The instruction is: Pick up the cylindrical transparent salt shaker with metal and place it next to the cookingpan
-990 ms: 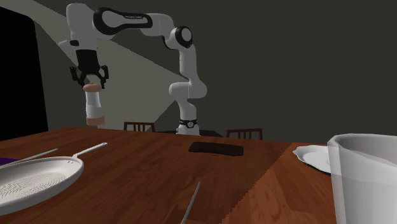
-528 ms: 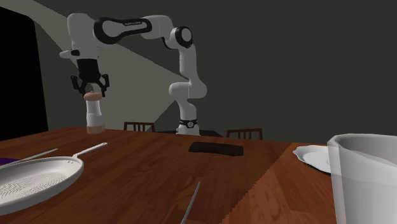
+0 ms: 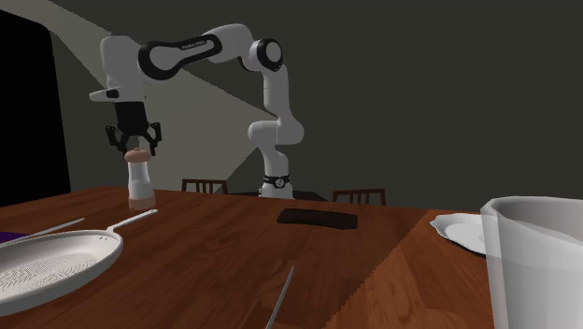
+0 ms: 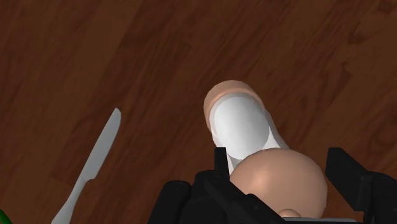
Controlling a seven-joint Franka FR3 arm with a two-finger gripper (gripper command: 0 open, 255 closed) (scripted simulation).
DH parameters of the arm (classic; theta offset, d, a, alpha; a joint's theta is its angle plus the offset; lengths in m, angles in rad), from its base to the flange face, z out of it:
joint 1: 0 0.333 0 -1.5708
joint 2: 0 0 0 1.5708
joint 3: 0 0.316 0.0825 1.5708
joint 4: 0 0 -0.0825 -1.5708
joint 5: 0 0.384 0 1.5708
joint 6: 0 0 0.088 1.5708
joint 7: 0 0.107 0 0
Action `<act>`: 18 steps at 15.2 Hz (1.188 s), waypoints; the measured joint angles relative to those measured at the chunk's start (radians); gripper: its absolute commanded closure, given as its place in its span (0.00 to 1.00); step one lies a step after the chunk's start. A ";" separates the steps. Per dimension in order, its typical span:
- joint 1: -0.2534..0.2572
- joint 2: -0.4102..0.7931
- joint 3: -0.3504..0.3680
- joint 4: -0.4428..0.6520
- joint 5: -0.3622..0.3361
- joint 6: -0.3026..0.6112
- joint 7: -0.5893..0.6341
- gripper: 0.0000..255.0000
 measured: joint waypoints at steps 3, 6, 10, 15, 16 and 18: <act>-0.006 0.018 0.003 -0.017 0.017 0.026 -0.012 1.00; -0.008 0.023 0.004 -0.020 0.022 0.031 -0.016 1.00; -0.008 0.023 0.004 -0.020 0.022 0.032 -0.016 0.00; -0.008 0.023 0.004 -0.020 0.022 0.032 -0.016 0.00; -0.005 0.015 0.002 -0.012 0.014 0.020 -0.010 0.00; 0.006 -0.016 -0.002 0.026 -0.014 -0.032 0.012 0.00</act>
